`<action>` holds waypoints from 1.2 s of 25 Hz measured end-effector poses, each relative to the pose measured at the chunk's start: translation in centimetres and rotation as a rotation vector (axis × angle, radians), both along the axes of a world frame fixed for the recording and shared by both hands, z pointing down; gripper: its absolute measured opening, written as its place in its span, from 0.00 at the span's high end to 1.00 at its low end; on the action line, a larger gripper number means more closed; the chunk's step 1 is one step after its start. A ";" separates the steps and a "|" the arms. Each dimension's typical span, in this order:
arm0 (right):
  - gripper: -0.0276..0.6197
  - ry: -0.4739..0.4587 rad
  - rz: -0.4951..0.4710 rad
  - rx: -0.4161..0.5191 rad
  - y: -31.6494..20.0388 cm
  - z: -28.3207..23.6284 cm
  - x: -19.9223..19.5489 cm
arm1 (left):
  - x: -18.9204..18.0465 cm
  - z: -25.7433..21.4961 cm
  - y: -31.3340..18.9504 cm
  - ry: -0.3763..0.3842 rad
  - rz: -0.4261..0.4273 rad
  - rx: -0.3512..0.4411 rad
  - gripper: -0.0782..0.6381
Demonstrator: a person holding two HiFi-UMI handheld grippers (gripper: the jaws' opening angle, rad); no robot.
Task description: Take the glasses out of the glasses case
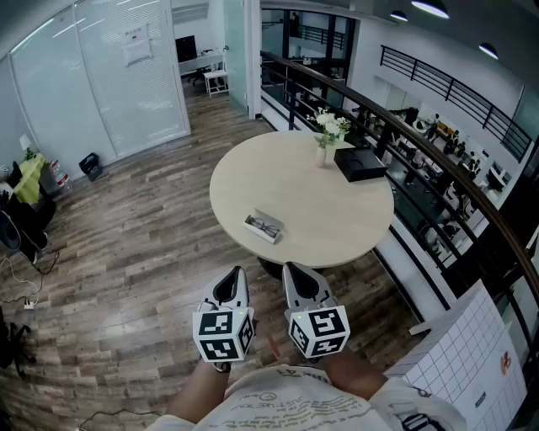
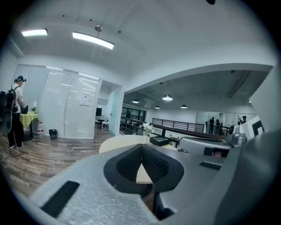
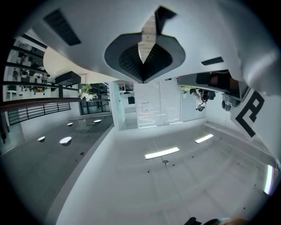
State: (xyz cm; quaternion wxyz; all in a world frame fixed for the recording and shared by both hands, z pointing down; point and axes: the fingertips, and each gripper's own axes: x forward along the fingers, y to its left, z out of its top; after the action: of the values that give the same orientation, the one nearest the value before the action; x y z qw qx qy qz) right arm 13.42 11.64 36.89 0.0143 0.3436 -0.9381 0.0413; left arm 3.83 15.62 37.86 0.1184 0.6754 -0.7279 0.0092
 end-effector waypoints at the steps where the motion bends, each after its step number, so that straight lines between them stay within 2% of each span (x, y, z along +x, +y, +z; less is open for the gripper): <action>1: 0.94 0.005 -0.001 -0.002 0.4 0.2 -0.1 | -0.1 0.3 0.2 0.004 0.001 -0.007 0.87; 8: 0.94 0.031 0.004 -0.024 1.2 1.8 -0.1 | 0.7 1.6 0.5 0.014 0.030 -0.034 0.87; 14: 0.94 -0.014 0.032 -0.037 1.1 1.8 -0.2 | 1.2 1.9 0.3 0.004 0.061 -0.041 0.87; 23: 0.93 -0.027 0.074 -0.028 2.5 1.8 -1.2 | 0.4 2.0 1.7 -0.006 0.096 -0.032 0.87; 30: 0.93 0.026 0.099 -0.042 5.5 3.9 -2.0 | -0.8 4.3 4.1 0.035 0.110 -0.056 0.87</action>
State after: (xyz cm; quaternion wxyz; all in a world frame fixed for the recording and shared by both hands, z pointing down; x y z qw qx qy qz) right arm 11.44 17.12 40.76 0.0314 0.3899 -0.9185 0.0572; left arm 3.03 19.73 42.13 0.1490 0.7107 -0.6871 0.0242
